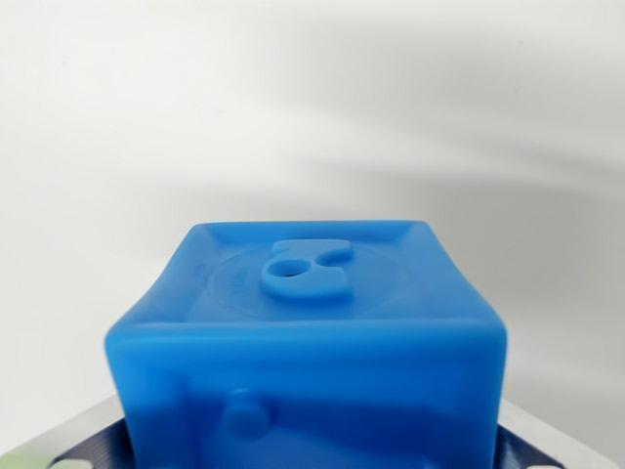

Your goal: Stack cube

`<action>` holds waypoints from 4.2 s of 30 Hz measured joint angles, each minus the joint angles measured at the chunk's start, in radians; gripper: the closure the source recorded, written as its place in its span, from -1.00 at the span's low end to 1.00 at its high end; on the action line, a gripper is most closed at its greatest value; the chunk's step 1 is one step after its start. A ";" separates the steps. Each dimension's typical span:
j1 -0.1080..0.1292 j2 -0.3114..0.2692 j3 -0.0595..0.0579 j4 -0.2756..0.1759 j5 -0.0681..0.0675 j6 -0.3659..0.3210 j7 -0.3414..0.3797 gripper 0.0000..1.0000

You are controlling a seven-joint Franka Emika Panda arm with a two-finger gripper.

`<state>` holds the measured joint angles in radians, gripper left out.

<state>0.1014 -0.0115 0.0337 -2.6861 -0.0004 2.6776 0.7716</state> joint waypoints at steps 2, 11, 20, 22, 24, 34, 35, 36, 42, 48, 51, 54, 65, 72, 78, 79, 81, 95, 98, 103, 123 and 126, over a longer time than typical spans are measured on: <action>0.005 0.006 0.003 0.009 0.000 -0.004 0.020 1.00; 0.022 0.029 0.015 0.050 0.000 -0.020 0.113 1.00; 0.043 0.054 0.022 0.092 -0.001 -0.037 0.204 1.00; 0.047 0.059 0.023 0.100 -0.001 -0.041 0.219 1.00; 0.052 0.065 0.024 0.109 -0.002 -0.044 0.240 1.00; 0.079 0.095 0.027 0.160 -0.005 -0.066 0.342 1.00; 0.080 0.096 0.027 0.163 -0.005 -0.067 0.347 1.00; 0.083 0.099 0.027 0.169 -0.005 -0.069 0.358 1.00; 0.100 0.119 0.027 0.202 -0.007 -0.083 0.419 1.00; 0.115 0.135 0.027 0.231 -0.009 -0.094 0.473 1.00; 0.123 0.146 0.027 0.249 -0.009 -0.102 0.504 1.00; 0.130 0.154 0.027 0.263 -0.010 -0.108 0.528 1.00; 0.155 0.187 0.027 0.321 -0.012 -0.132 0.626 1.00; 0.172 0.211 0.027 0.362 -0.013 -0.151 0.693 1.00; 0.185 0.230 0.027 0.395 -0.014 -0.165 0.743 1.00; 0.187 0.234 0.027 0.401 -0.015 -0.167 0.752 1.00; 0.192 0.240 0.026 0.413 -0.015 -0.172 0.770 1.00; 0.220 0.285 0.024 0.491 -0.017 -0.206 0.883 1.00; 0.227 0.295 0.023 0.510 -0.017 -0.213 0.909 1.00; 0.237 0.312 0.022 0.540 -0.018 -0.227 0.949 1.00; 0.251 0.416 0.014 0.566 -0.025 -0.156 0.989 1.00; 0.252 0.431 0.013 0.566 -0.025 -0.142 0.990 1.00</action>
<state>0.3530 0.4198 0.0470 -2.1205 -0.0257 2.5360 1.7613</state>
